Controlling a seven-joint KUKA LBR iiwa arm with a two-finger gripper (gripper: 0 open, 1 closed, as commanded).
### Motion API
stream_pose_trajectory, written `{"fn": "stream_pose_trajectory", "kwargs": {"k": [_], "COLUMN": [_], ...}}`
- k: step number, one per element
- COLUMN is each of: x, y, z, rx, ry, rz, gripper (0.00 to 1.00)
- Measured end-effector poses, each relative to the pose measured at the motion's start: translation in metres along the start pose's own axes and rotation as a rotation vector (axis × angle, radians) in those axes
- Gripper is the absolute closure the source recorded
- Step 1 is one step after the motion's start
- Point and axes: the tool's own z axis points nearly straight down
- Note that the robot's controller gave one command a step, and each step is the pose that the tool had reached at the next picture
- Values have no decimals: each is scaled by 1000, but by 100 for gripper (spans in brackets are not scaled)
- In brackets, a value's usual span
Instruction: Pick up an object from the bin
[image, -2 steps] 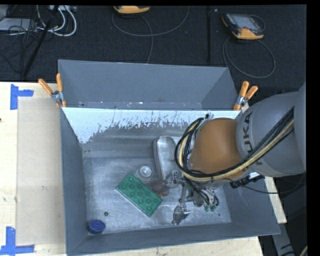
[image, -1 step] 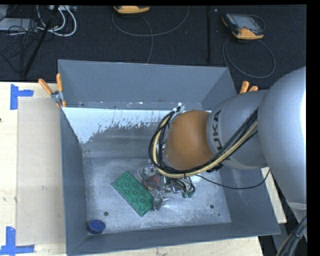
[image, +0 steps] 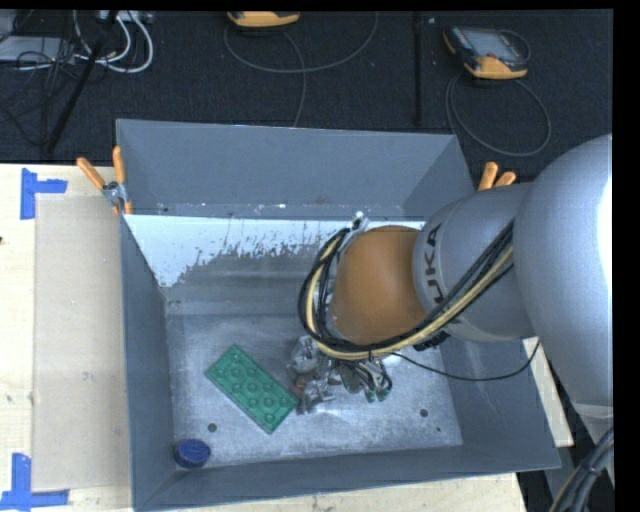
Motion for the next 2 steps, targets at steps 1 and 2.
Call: {"fn": "stream_pose_trajectory", "kwargs": {"k": [1, 2], "x": [-19, -26], "y": [-51, -41], "z": [-70, -175], "rx": [4, 0], "ry": [13, 14], "rz": [-40, -202], "gripper": [100, 100]}}
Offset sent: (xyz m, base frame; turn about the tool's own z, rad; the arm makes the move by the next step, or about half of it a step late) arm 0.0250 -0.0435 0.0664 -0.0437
